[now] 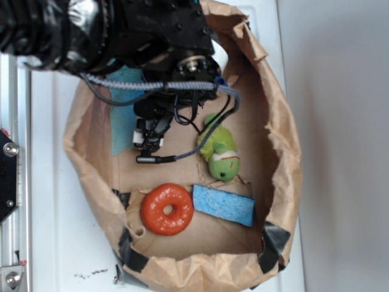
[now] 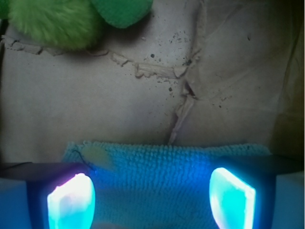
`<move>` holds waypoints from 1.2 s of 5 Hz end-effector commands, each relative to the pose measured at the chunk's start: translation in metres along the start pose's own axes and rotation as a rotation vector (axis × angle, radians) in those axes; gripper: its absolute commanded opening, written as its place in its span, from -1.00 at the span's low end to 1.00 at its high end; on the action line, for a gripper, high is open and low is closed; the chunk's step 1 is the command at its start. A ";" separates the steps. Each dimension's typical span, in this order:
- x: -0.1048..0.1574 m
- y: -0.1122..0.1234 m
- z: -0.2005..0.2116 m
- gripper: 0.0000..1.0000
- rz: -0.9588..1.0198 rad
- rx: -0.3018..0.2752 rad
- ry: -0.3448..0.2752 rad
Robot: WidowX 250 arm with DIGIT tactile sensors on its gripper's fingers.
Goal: Grab the blue cloth.
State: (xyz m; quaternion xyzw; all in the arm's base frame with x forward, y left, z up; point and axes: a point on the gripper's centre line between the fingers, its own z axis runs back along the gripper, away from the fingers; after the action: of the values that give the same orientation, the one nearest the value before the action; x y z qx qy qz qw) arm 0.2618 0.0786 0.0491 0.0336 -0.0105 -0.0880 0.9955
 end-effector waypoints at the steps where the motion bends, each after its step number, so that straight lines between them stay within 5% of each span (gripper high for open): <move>1: 0.004 -0.004 0.005 -1.00 -0.044 0.059 -0.027; 6: 0.012 -0.009 0.004 -1.00 0.004 0.078 -0.051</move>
State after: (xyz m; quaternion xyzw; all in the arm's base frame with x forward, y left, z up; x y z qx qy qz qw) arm 0.2684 0.0709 0.0397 0.0645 -0.0194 -0.0751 0.9949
